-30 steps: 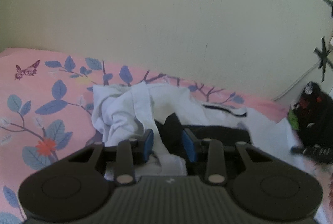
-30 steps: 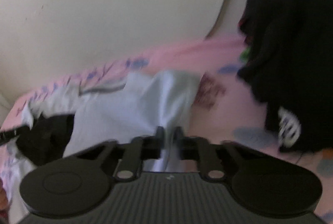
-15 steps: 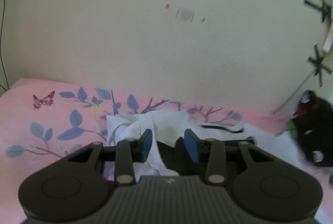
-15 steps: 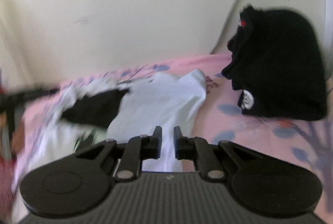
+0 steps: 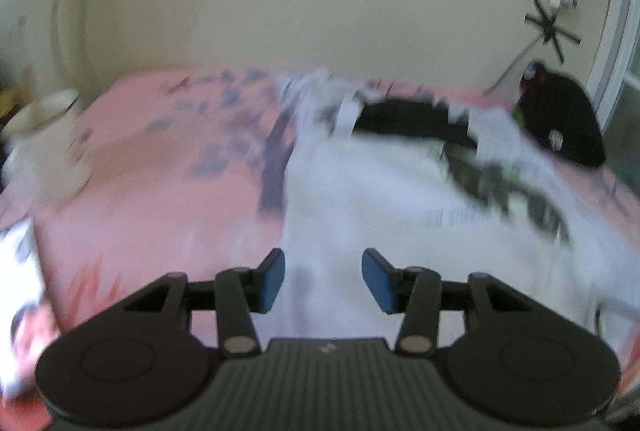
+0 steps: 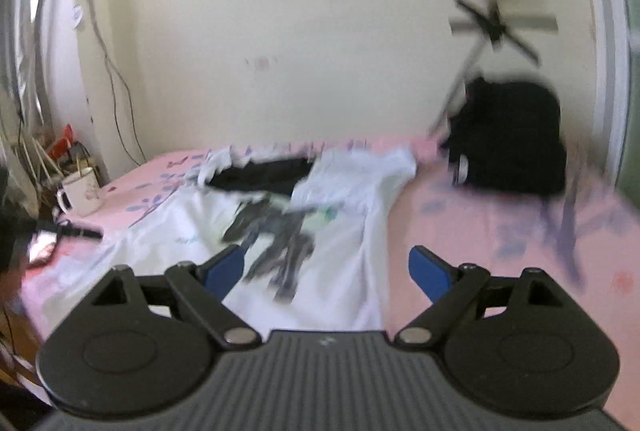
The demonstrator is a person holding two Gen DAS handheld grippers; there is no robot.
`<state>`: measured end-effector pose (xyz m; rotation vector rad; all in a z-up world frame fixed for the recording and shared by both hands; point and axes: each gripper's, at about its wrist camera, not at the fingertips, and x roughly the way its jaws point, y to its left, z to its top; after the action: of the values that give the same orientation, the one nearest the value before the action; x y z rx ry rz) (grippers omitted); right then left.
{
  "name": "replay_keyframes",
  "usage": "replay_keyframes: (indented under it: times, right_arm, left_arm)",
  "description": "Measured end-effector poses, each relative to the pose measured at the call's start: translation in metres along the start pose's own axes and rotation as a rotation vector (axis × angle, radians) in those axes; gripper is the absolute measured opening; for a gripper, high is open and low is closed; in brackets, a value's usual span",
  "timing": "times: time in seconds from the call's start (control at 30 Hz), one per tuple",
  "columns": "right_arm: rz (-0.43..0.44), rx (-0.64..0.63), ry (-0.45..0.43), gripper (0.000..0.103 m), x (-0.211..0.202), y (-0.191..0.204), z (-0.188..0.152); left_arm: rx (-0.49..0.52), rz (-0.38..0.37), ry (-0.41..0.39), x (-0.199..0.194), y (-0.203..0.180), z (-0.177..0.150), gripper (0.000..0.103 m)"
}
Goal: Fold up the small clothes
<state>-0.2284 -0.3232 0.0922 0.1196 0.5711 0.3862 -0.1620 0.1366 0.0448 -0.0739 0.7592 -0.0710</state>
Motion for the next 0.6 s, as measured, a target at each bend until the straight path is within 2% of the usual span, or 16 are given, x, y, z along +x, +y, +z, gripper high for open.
replay_keyframes:
  times: [0.1, 0.23, 0.3, 0.37, 0.4, 0.43, 0.47, 0.53, 0.57, 0.6]
  right_arm:
    - [-0.060, 0.028, 0.115, 0.085, -0.003, -0.012, -0.013]
    - [-0.173, 0.132, 0.090, 0.072, -0.051, -0.048, -0.015]
    - [-0.264, 0.132, 0.044, 0.068, -0.089, -0.064, -0.011]
    - [-0.368, 0.100, -0.006, 0.070, -0.128, -0.074, -0.006]
    - [-0.393, 0.088, -0.025, 0.076, -0.142, -0.079, -0.006]
    - [-0.412, 0.075, -0.038, 0.076, -0.153, -0.081, -0.008]
    - [-0.406, 0.063, -0.041, 0.076, -0.159, -0.080, -0.010]
    - [-0.335, 0.082, -0.033, 0.078, -0.151, -0.084, -0.019]
    - [-0.285, 0.102, -0.023, 0.079, -0.140, -0.082, -0.026]
    - [-0.230, 0.115, -0.001, 0.079, -0.123, -0.079, -0.034]
  left_arm:
    - [-0.026, 0.025, 0.023, -0.020, 0.005, -0.029, 0.047]
    - [-0.073, 0.010, 0.049, -0.036, 0.006, -0.051, 0.048]
    - [-0.083, -0.003, 0.072, -0.038, 0.006, -0.057, 0.048]
    - [-0.071, -0.003, 0.082, -0.040, 0.004, -0.062, 0.049]
    - [-0.059, 0.000, 0.086, -0.041, 0.002, -0.063, 0.049]
    - [-0.055, 0.003, 0.087, -0.042, 0.001, -0.064, 0.049]
    - [-0.057, 0.006, 0.087, -0.043, 0.000, -0.065, 0.049]
    - [-0.064, 0.008, 0.081, -0.044, -0.003, -0.068, 0.048]
    - [-0.064, 0.015, 0.077, -0.044, -0.004, -0.069, 0.045]
    - [-0.061, 0.022, 0.071, -0.045, -0.006, -0.070, 0.034]
